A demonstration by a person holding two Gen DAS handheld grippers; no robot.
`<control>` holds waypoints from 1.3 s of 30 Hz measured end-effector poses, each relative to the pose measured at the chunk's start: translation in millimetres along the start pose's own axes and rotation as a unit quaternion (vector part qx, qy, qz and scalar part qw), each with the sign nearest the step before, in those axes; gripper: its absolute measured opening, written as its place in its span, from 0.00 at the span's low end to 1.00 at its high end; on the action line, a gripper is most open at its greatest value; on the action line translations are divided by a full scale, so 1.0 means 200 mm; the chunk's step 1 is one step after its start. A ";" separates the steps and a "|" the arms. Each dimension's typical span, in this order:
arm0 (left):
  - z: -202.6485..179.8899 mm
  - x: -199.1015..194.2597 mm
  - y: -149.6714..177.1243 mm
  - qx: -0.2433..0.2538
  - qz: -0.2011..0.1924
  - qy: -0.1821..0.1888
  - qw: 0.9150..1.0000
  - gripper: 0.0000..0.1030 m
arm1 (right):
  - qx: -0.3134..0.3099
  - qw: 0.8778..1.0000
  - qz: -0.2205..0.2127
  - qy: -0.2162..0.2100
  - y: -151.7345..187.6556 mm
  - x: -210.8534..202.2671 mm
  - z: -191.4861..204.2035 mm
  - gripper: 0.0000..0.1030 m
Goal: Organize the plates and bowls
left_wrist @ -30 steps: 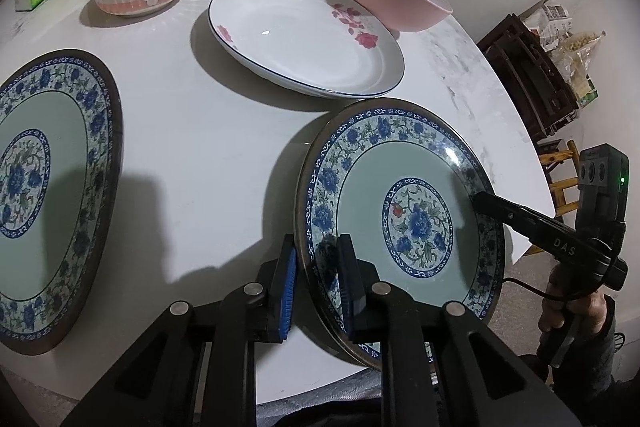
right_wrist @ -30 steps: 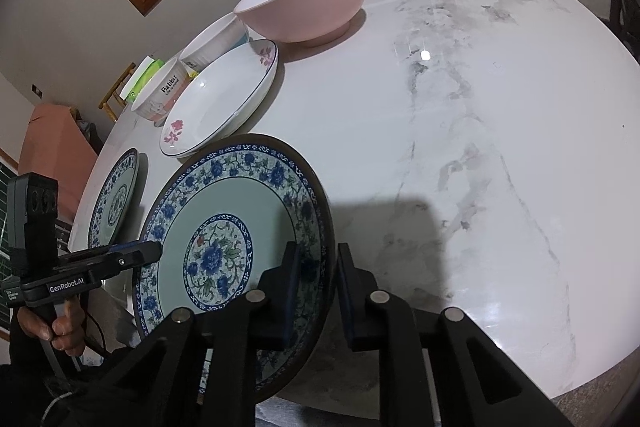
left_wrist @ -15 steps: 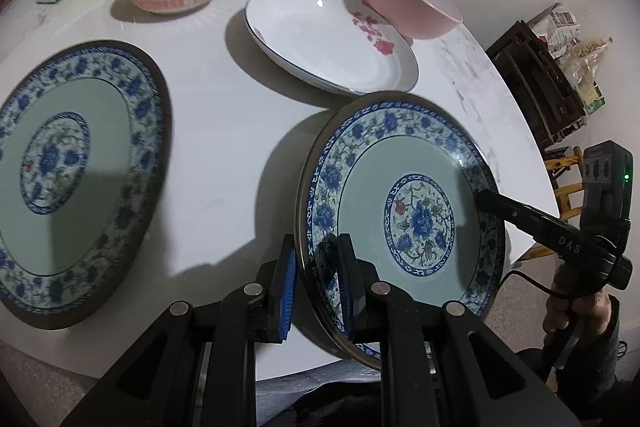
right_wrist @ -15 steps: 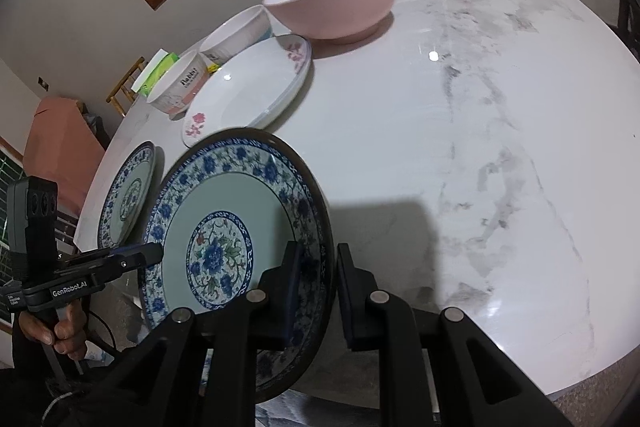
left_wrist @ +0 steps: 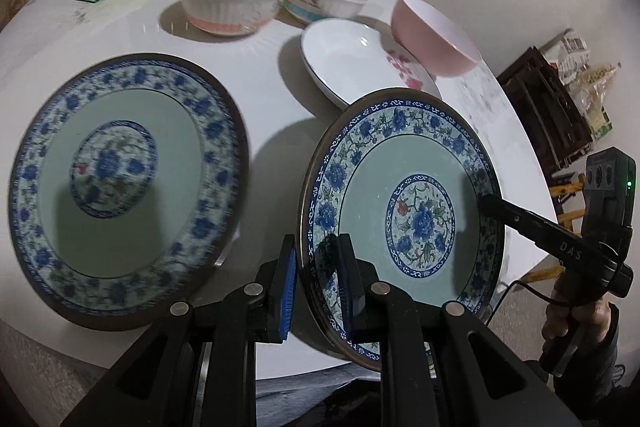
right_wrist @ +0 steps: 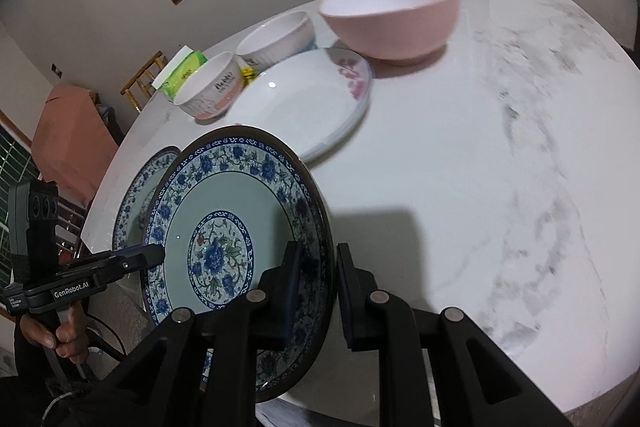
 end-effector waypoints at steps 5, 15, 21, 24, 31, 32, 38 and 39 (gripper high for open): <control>0.09 -0.08 -0.05 -0.011 -0.020 -0.013 1.000 0.15 | -0.016 1.000 -0.003 -0.014 -0.06 0.05 0.13 0.17; 0.35 -0.28 -0.14 -0.035 -0.063 -0.057 0.996 0.15 | -0.041 0.998 0.009 -0.050 -0.14 0.22 0.44 0.17; 0.51 -0.38 -0.19 -0.052 -0.084 -0.085 0.991 0.15 | -0.049 0.996 0.021 -0.068 -0.18 0.34 0.63 0.17; 0.59 -0.42 -0.20 -0.062 -0.090 -0.096 0.989 0.15 | -0.056 0.995 0.031 -0.075 -0.18 0.40 0.71 0.17; 0.74 -0.45 -0.19 -0.085 -0.091 -0.117 0.985 0.16 | -0.063 0.993 0.056 -0.079 -0.16 0.55 0.83 0.17; 0.76 -0.45 -0.18 -0.088 -0.090 -0.119 0.985 0.16 | -0.063 0.993 0.058 -0.079 -0.16 0.56 0.84 0.17; 0.84 -0.42 -0.17 -0.105 -0.086 -0.126 0.983 0.16 | -0.066 0.992 0.070 -0.076 -0.14 0.64 0.88 0.17; 0.85 -0.42 -0.16 -0.107 -0.084 -0.126 0.983 0.16 | -0.066 0.992 0.072 -0.075 -0.14 0.65 0.88 0.17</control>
Point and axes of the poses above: each gripper's, at about its wrist camera, not at the fingertips, and x roughly the way its jaws point, z to its left, y to its underside, the point moved 2 cm from there along x, roughly the way its jaws point, and after that the axes turned 13 degrees about -z, right-handed, at the moved point
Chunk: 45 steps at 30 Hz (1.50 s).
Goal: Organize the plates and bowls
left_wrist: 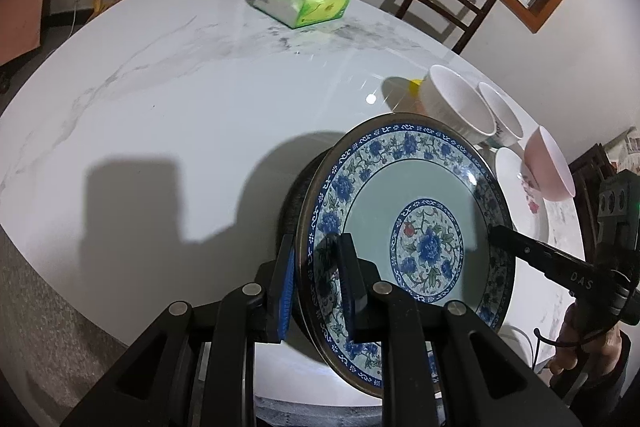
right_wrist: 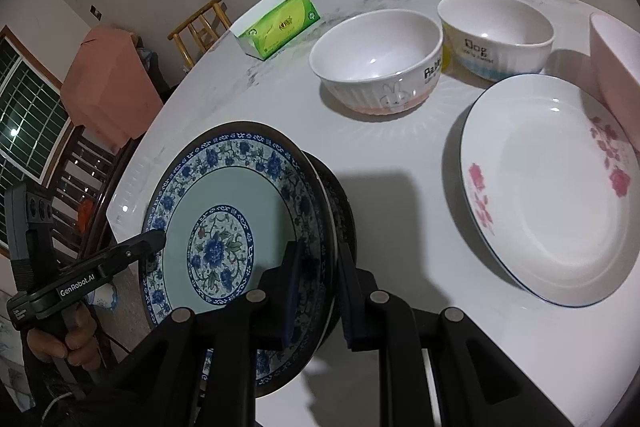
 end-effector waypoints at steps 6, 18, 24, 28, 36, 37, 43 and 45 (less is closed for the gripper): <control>0.05 0.04 0.00 -0.009 0.007 -0.001 1.000 0.16 | 0.000 1.000 0.007 0.004 0.00 0.06 0.01 0.17; 0.08 0.11 0.02 -0.015 0.020 -0.009 1.000 0.18 | -0.003 1.000 0.016 0.010 -0.01 0.13 0.01 0.17; 0.10 0.14 0.03 -0.018 0.024 -0.012 0.999 0.19 | -0.013 1.000 0.014 0.013 -0.01 0.15 0.03 0.20; 0.10 0.14 0.02 -0.019 0.022 -0.011 1.000 0.19 | -0.018 1.000 0.012 0.017 -0.01 0.15 0.04 0.20; 0.08 0.15 0.02 -0.009 0.020 -0.020 1.000 0.21 | -0.034 0.999 0.007 0.029 -0.01 0.15 0.05 0.20; 0.07 0.16 0.02 -0.007 0.019 -0.021 1.000 0.22 | -0.034 0.999 0.007 0.029 -0.01 0.15 0.06 0.20; 0.06 0.16 0.01 0.000 0.021 -0.026 0.999 0.23 | -0.036 0.999 0.009 0.032 -0.02 0.15 0.06 0.20; 0.06 0.16 0.01 0.000 0.022 -0.028 0.999 0.23 | -0.037 0.999 0.010 0.034 -0.02 0.16 0.06 0.20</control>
Point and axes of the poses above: each gripper's, at about its wrist camera, not at the fingertips, and x roughly the way its jaws point, z to its left, y to its underside, the point moved 2 cm from there along x, roughly the way its jaws point, and after that the axes turned 13 degrees about -z, right-handed, at the moved point
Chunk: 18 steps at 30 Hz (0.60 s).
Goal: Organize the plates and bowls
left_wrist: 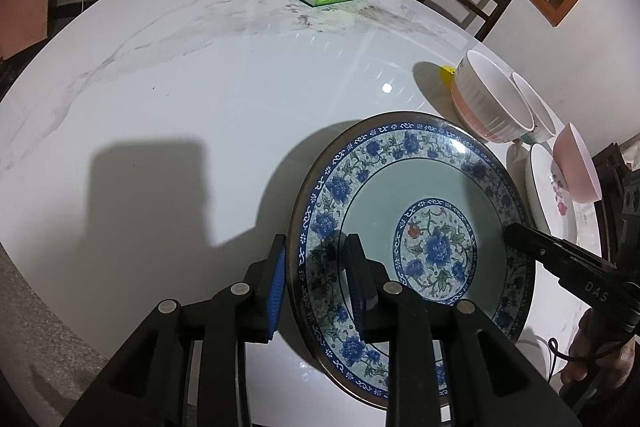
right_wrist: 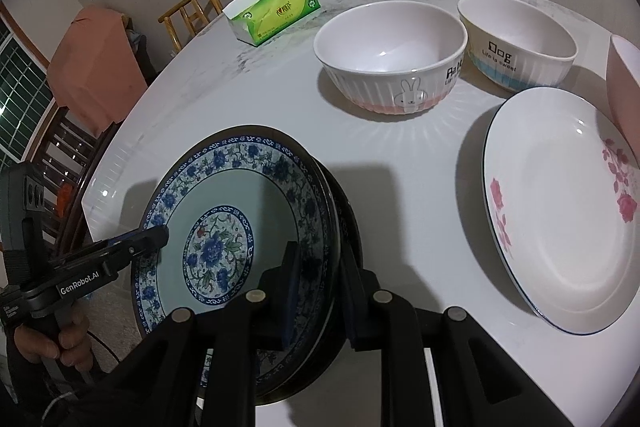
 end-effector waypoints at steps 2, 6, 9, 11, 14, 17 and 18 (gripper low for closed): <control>0.00 0.00 0.00 0.000 0.001 -0.002 1.000 0.23 | 0.000 1.000 0.001 0.001 0.00 0.00 0.00 0.20; -0.01 0.00 0.00 -0.001 0.001 -0.002 1.000 0.23 | -0.001 1.000 0.003 0.001 -0.01 0.00 0.00 0.20; -0.01 0.00 0.00 0.002 0.000 -0.004 1.000 0.25 | -0.002 1.000 0.004 0.002 -0.01 0.00 0.00 0.20; -0.01 0.00 -0.01 0.005 -0.002 -0.005 1.000 0.26 | -0.003 1.000 0.003 0.003 -0.01 0.00 -0.01 0.20; -0.02 0.00 -0.02 0.008 -0.005 -0.004 1.000 0.30 | -0.003 1.000 0.001 0.004 -0.01 -0.01 -0.01 0.20; -0.03 0.00 -0.02 0.010 -0.005 -0.007 1.000 0.31 | -0.007 1.000 0.001 0.007 -0.01 -0.01 0.00 0.20; -0.03 0.00 -0.02 0.009 -0.005 -0.006 1.000 0.31 | -0.009 1.000 0.001 0.008 -0.01 -0.01 0.00 0.20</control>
Point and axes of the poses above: each gripper's, at about its wrist camera, not at the fingertips, and x roughly the way its jaws point, z to its left, y to its underside, the point moved 2 cm from there along x, roughly the way its jaws point, and after that the axes turned 13 degrees about -z, right-handed, at the moved point
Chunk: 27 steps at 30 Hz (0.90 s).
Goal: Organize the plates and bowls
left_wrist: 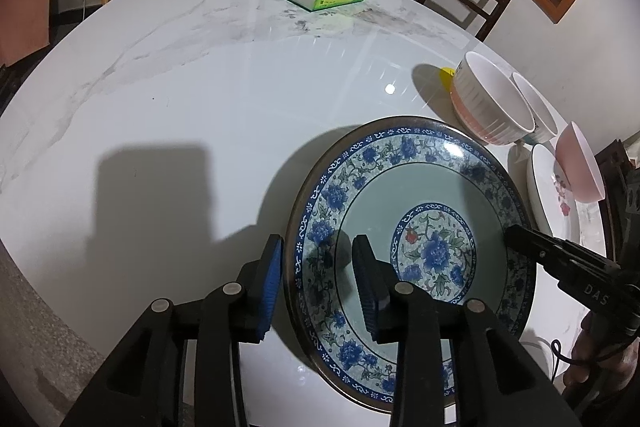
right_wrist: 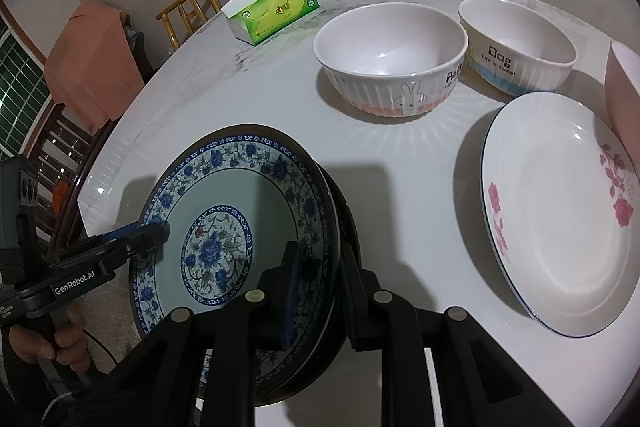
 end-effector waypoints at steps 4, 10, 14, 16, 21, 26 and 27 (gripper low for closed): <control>0.00 0.00 0.00 -0.001 -0.002 -0.001 1.000 0.31 | -0.017 1.000 -0.003 0.011 0.00 0.00 0.01 0.20; 0.00 -0.01 -0.01 0.002 -0.008 -0.007 1.000 0.37 | -0.027 0.999 -0.006 0.016 0.00 0.00 0.04 0.24; 0.01 -0.03 -0.02 0.002 -0.015 -0.015 1.000 0.44 | -0.030 0.999 -0.006 0.017 0.00 0.00 0.05 0.28; 0.01 -0.03 -0.02 0.000 -0.017 -0.017 1.000 0.46 | -0.031 0.999 -0.007 0.017 0.00 0.00 0.05 0.29; 0.01 -0.04 -0.02 0.002 -0.023 -0.026 0.999 0.49 | -0.038 0.999 -0.008 0.027 0.00 -0.01 0.07 0.30; 0.00 -0.07 -0.03 0.001 -0.032 -0.027 0.999 0.49 | -0.057 0.997 -0.024 0.036 -0.01 -0.04 0.09 0.35; 0.00 -0.07 -0.03 0.002 -0.033 -0.027 0.999 0.49 | -0.057 0.997 -0.025 0.034 -0.01 -0.04 0.10 0.35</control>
Point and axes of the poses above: each gripper's, at about its wrist camera, not at the fingertips, and x roughly the way its jaws point, z to its left, y to its underside, the point moved 2 cm from there along x, roughly the way its jaws point, and after that the axes turned 13 degrees about -z, right-handed, at the moved point
